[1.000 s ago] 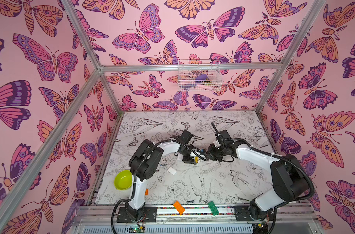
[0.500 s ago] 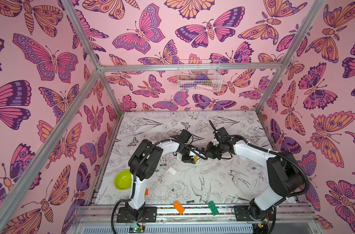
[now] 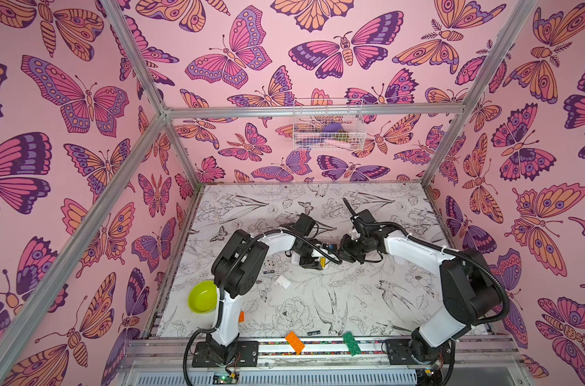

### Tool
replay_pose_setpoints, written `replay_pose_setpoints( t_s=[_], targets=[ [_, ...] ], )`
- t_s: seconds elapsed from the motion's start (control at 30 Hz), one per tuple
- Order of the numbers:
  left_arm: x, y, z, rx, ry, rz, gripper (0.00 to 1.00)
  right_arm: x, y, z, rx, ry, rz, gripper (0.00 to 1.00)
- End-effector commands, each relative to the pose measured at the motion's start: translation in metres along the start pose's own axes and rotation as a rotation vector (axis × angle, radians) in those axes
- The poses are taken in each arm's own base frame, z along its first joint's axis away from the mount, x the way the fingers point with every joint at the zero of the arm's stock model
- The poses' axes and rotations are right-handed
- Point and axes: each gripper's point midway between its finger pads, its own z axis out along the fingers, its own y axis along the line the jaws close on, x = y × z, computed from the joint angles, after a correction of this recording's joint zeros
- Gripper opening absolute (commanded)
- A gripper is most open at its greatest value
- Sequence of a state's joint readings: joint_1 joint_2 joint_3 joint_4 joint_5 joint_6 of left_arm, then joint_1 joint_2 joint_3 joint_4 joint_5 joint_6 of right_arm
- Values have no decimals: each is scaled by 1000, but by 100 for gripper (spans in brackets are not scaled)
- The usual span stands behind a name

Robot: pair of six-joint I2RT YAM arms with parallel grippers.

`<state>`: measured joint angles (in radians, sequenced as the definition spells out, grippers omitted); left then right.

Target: Unload the batteries from the remote control

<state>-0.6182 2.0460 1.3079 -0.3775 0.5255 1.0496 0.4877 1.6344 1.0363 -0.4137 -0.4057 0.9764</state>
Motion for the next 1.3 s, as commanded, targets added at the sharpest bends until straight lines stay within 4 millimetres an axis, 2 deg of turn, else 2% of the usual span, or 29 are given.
replay_pose_setpoints(
  t_s=[0.0, 0.07, 0.17, 0.3, 0.37, 0.47, 0.57, 0.67, 0.8, 0.93, 1.07, 1.13, 1.27],
  targets=[
    [31, -19, 24, 38, 115, 6, 33, 7, 31, -4, -140, 27, -24, 0],
    [32, -17, 22, 31, 119, -10, 37, 8, 26, 2, -130, 41, -11, 0],
    [32, -15, 18, 18, 127, -34, 52, 10, 28, 4, -150, 53, -9, 0],
    [24, -11, 9, -2, 111, -54, 66, 7, 21, -12, -124, 25, -23, 0],
    [20, -11, 3, -3, 95, -64, 71, 7, 19, -24, -134, 2, -29, 0],
    [17, -10, -5, -8, 97, -62, 76, 11, 11, -25, -117, 9, -27, 0],
    [28, -9, -13, -23, 165, -43, 80, 12, 9, -25, -116, 10, -29, 0],
    [38, -10, -16, -24, 181, -23, 81, 9, 7, -26, -103, -10, -34, 0],
    [38, -9, -13, -16, 178, 2, 79, 6, 7, -23, -90, -15, -32, 0],
    [38, -10, -8, -18, 177, 26, 73, 1, 8, -16, -84, -20, -26, 0],
    [40, -10, -8, -20, 185, 33, 61, -2, 6, -10, -65, -28, -24, 0],
    [40, -11, -8, -17, 183, 35, 58, -2, 3, -2, -52, -10, -12, 0],
    [41, -11, -7, -17, 187, 37, 54, -3, 3, 2, -47, -8, -14, 0]
  ],
)
